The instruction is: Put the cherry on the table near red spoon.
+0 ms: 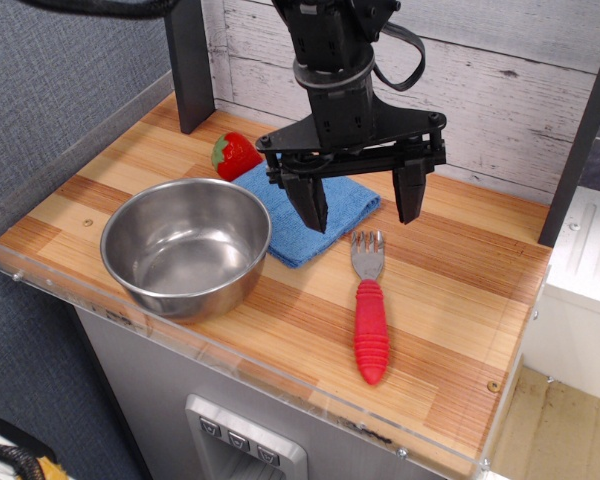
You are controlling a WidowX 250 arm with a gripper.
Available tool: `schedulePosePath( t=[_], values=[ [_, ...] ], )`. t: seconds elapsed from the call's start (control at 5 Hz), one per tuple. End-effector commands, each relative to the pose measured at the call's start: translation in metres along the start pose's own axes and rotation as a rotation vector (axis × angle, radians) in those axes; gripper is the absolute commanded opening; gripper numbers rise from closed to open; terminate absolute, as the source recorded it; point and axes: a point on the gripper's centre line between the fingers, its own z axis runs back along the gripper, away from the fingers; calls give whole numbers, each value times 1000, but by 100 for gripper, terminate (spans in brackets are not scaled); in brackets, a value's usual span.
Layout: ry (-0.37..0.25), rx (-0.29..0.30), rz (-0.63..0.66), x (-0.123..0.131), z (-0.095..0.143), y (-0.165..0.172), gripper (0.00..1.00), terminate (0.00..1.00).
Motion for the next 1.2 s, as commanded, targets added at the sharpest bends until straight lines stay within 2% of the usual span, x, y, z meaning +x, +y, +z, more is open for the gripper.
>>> schedulePosePath(
  t=[0.0,0.6,0.8,1.0],
  values=[
    [0,0,0,0,0,0,100,0],
    [-74,-56,133,46,55,3,100,0],
    [-103,-15,183,62,63,19,100,0],
    [-108,-9,233,81,65,33,100,0]
  ],
)
